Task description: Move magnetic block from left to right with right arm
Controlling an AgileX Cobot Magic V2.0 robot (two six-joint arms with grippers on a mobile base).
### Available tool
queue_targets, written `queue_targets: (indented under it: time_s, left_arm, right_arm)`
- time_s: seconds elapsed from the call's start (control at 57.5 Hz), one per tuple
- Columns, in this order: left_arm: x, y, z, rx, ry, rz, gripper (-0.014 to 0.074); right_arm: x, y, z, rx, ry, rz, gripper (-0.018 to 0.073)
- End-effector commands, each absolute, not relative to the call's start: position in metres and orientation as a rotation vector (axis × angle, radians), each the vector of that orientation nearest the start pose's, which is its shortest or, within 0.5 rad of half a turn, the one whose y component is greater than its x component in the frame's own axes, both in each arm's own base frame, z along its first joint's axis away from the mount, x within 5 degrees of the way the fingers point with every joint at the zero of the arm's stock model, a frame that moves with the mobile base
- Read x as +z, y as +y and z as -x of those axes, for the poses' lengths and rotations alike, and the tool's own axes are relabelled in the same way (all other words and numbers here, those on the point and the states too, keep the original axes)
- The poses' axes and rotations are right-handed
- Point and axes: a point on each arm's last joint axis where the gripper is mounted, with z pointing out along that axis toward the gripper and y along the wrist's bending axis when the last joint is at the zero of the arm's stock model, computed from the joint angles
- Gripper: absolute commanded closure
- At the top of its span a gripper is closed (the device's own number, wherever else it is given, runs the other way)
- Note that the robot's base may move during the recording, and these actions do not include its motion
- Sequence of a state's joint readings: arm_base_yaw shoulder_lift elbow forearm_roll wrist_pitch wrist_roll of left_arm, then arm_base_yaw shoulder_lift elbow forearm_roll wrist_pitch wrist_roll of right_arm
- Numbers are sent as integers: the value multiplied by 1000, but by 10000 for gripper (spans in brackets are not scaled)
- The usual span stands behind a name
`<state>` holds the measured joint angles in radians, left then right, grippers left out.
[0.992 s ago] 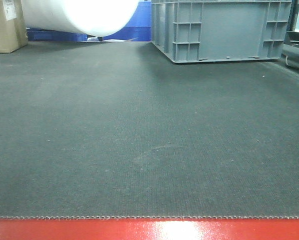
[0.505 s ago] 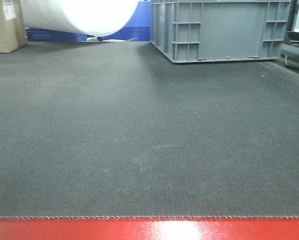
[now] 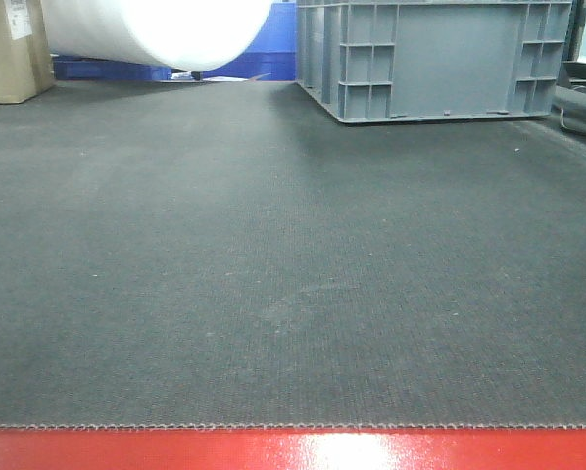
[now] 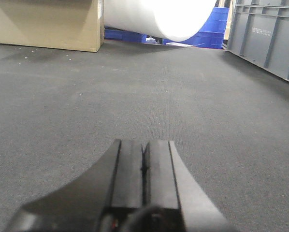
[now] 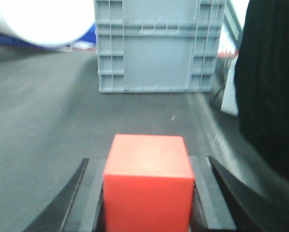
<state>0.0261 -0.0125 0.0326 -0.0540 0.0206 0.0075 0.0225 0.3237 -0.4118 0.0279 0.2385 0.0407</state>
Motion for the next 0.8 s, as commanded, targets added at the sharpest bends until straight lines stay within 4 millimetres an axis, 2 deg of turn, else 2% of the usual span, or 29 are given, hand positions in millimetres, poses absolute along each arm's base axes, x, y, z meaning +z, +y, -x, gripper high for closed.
queue_targets:
  time_s: [0.0,0.104,0.244,0.505,0.661,0.783]
  left_arm:
    - [206,1,-56,-29,1441,57,722]
    - [206,1,-56,-29,1441,57,722]
    - [206,1,-56,-29,1441,57,722]
    - [206,1,-56,-29,1441,57,722]
    - [206,1,-56,-29,1441,57,722]
    - [206,1,-56,-29,1441,57,722]
  right_arm:
    - [337,3,-95,103,1637,-54,263]
    - [346,5,-121,108,1761,-49,263]
    - [340,19,-158,159,1929,15,263]
    - [306,83,-214,269,2302,267,261]
    - [289,126,-234,329,2584,120,256]
    - [280,158,-244,289,2769,-8,256]
